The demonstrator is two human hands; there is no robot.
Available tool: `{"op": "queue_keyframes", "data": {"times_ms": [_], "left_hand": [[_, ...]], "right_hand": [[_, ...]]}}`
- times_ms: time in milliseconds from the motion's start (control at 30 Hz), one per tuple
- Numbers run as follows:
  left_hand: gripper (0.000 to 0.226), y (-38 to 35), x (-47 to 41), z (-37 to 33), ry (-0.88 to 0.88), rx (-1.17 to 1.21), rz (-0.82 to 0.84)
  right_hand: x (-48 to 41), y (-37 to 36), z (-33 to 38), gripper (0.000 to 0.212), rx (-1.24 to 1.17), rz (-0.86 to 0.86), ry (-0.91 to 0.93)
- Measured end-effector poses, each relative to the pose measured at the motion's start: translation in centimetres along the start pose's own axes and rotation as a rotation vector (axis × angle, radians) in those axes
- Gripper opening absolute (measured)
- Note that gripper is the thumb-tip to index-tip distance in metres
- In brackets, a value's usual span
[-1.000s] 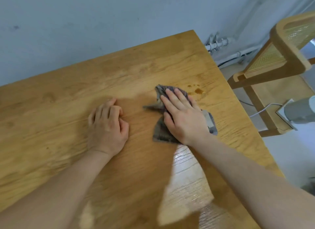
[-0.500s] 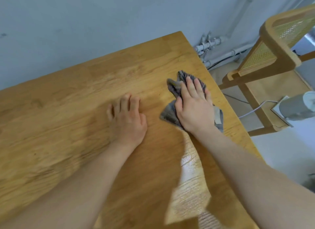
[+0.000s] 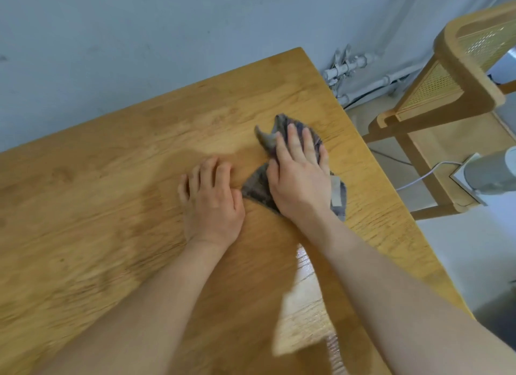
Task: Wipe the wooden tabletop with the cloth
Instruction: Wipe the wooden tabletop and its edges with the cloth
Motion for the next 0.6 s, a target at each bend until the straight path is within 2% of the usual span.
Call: {"op": "queue_keyframes", "data": {"times_ms": [133, 200, 300, 367, 400, 467, 533, 600], "left_hand": [[0.045, 0.1, 0.2, 0.1, -0.007, 0.024, -0.015], [0.041, 0.0, 0.2, 0.2, -0.001, 0.039, -0.018], [0.039, 0.0, 0.1, 0.2, 0.006, 0.034, -0.031], [0.039, -0.1, 0.0, 0.2, 0.003, 0.031, -0.027], [0.040, -0.2, -0.1, 0.2, 0.002, 0.028, -0.020], [0.041, -0.2, -0.2, 0.3, 0.006, 0.014, -0.007], [0.043, -0.2, -0.1, 0.1, -0.002, 0.006, -0.002], [0.043, -0.2, 0.1, 0.0, -0.005, 0.011, -0.001]], "right_hand": [[7.0, -0.8, 2.5, 0.051, 0.010, 0.065, 0.301], [7.0, -0.2, 0.1, 0.050, 0.005, 0.098, 0.344], [2.0, 2.1, -4.6, 0.054, 0.055, -0.031, 0.081], [-1.0, 2.3, -5.3, 0.054, 0.060, -0.077, -0.103], [-1.9, 1.9, -4.5, 0.053, 0.056, -0.076, -0.134], [-2.1, 0.6, -1.1, 0.052, 0.055, -0.019, -0.041], [-0.3, -0.6, 1.5, 0.051, 0.064, 0.063, 0.155], [2.2, -0.5, 1.3, 0.050, 0.061, 0.116, 0.304]]}}
Point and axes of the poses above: each hand's wrist, its own x-axis away from the middle knuckle, its own y-axis out of the back of the hand, z = x × y, the point moved 7 cm from there along -x, towards the middle knuckle, and after that the axes turned 9 degrees about -x, right-handed, at the moved point
